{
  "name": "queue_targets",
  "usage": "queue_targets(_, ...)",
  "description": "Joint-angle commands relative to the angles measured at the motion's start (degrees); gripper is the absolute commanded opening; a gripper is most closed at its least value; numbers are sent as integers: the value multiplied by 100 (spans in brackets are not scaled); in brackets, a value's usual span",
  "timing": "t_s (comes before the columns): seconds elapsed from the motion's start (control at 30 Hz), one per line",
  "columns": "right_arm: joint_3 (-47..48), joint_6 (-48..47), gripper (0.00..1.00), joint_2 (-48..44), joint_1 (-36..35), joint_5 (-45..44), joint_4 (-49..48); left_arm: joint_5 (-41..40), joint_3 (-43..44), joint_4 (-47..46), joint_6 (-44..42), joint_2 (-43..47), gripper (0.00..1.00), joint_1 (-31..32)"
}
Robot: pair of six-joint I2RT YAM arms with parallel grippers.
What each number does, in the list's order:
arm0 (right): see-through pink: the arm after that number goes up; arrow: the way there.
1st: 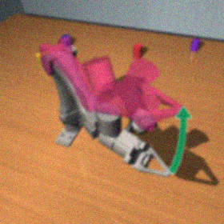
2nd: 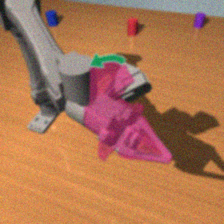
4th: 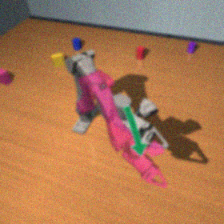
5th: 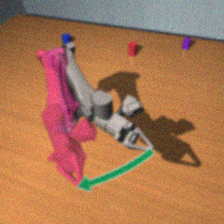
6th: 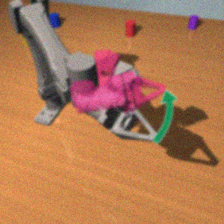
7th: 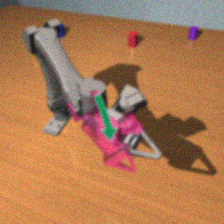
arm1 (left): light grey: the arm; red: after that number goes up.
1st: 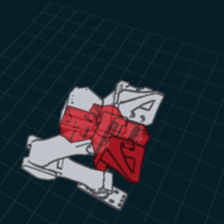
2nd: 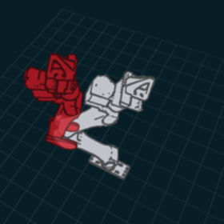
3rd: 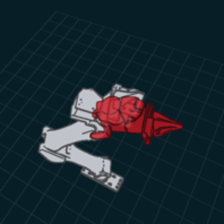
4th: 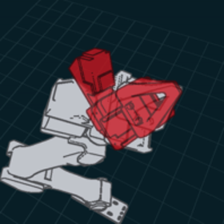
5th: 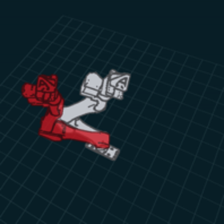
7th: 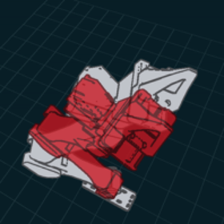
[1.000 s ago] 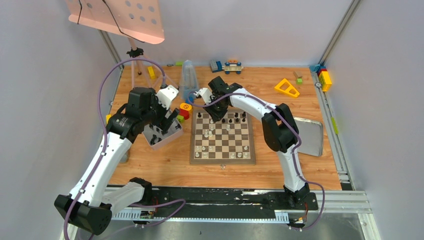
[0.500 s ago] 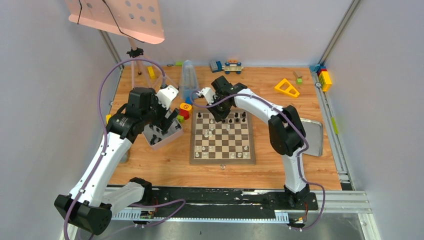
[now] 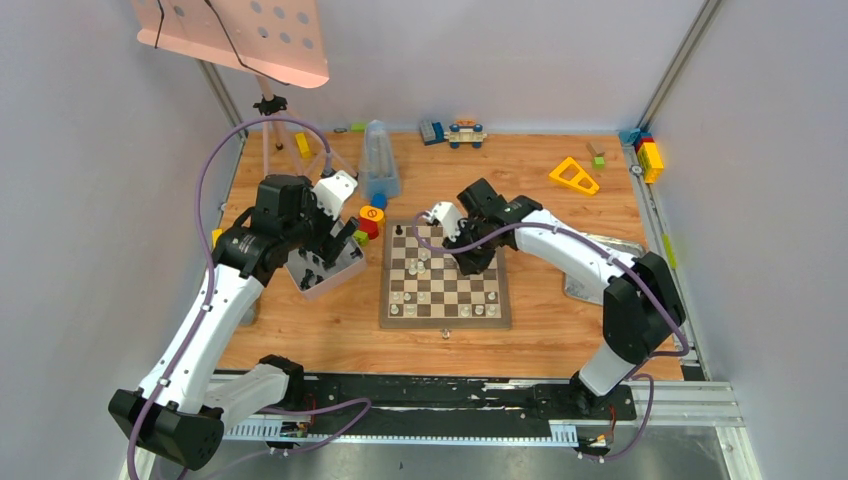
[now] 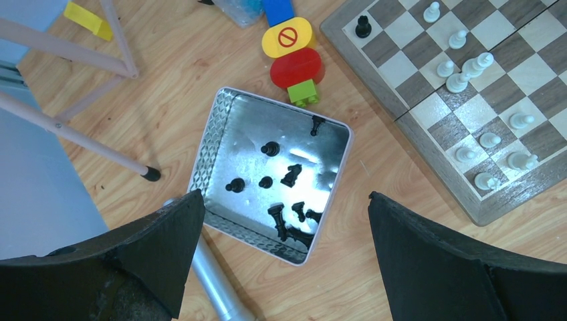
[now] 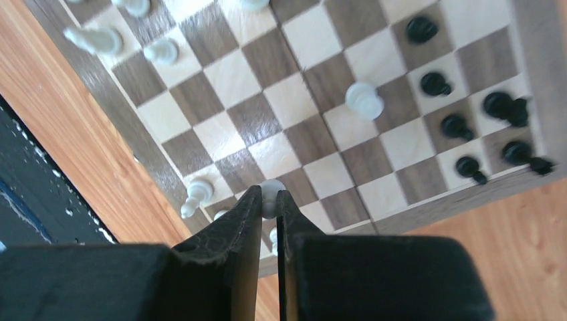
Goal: Set up the chess pieces on the board
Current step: Place the chess piece on the chessboard.
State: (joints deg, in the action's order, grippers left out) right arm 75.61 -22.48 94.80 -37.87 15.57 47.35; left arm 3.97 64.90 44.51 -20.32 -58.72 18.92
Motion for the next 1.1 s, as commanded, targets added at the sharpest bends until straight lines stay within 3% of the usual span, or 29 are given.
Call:
queue_targets(0.0, -571, -7, 3, -324, -28, 83, -191, 155, 228, -54, -46, -23, 100, -43)
queue_targets(0.27, -1144, 43, 4, -282, -28, 148, -566, 219, 195, -47, 9, -37, 100, -37)
queue_targets(1.07, -1347, 24, 8, -210, -44, 127, -523, 227, 105, -54, -7, -16, 100, -42)
